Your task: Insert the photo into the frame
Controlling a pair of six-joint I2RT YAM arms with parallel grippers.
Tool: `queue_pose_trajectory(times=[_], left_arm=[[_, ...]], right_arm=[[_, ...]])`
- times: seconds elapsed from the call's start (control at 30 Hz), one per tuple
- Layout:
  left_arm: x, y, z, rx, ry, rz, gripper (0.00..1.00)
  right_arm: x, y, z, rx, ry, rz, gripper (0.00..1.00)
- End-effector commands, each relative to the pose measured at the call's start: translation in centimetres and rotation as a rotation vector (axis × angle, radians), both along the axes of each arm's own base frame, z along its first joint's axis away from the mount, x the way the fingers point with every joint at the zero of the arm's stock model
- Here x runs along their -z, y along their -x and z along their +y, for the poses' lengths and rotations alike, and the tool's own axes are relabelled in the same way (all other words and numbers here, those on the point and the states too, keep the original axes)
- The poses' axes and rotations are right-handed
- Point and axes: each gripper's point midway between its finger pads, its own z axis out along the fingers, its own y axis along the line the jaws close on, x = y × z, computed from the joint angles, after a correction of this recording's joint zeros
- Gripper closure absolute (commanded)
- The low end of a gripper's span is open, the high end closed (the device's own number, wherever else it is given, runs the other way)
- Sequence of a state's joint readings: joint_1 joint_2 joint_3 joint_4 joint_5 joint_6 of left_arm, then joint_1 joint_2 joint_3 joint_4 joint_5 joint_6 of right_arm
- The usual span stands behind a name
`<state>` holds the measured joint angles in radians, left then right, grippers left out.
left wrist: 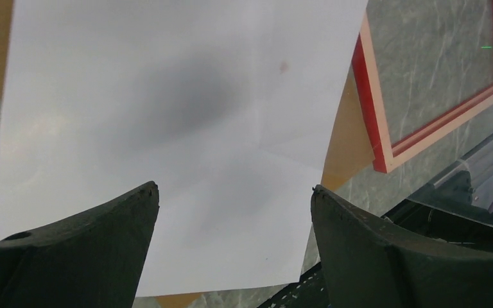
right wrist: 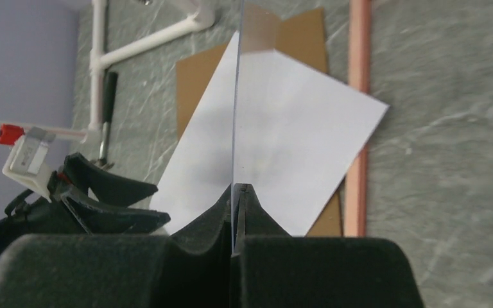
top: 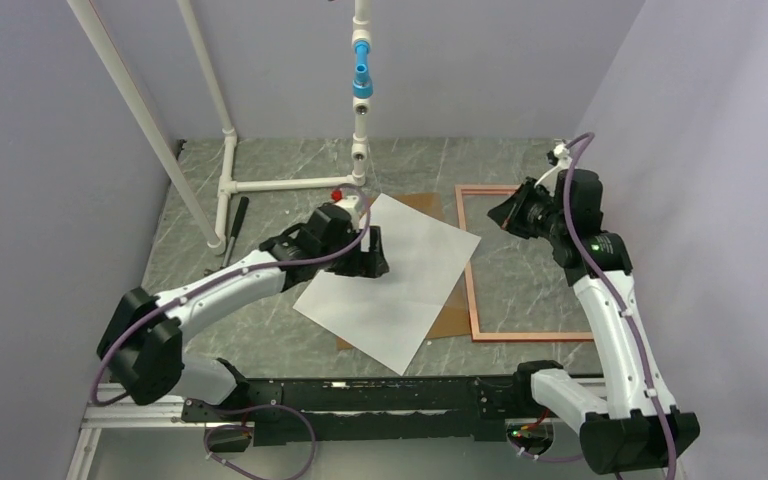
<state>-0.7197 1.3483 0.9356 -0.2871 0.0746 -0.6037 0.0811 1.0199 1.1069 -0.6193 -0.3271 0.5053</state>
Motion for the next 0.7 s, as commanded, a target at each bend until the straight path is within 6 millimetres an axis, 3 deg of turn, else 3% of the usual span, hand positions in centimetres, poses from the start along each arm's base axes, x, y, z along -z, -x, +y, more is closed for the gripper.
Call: queue_pose_trajectory(times=[0.0,0.3,0.47,0.63,0.67], left_arm=[[-0.8,-0.5,-3.7,0.068,-0.024,-0.026,0.09],[-1.2,0.3,-14.2,0.257,0.009,-0.025,0.10],[-1.6,0.6,-19.8,0.342,0.076,-0.034,0.17],[-1.2,0.4,-23.5,0.378,0.092,-0.046,0.29],[-0.3,0.4,-24.2,0.387,0.084,-0.035,0.32]], right_arm=[[-3.1,0.7,-4.4,0.177,0.171,-0.076,1.00],[-6.7,3.3,-11.3,0.489,0.374,-0.187,1.00],[-7.6,4.4,-12.6,0.548,0.410,-0.215,1.00],[-7.8,5.0,-13.6,0.588,0.447,-0.207,1.00],[-7.8,5.1,-13.8,0.594,0.451,-0.208,1.00]])
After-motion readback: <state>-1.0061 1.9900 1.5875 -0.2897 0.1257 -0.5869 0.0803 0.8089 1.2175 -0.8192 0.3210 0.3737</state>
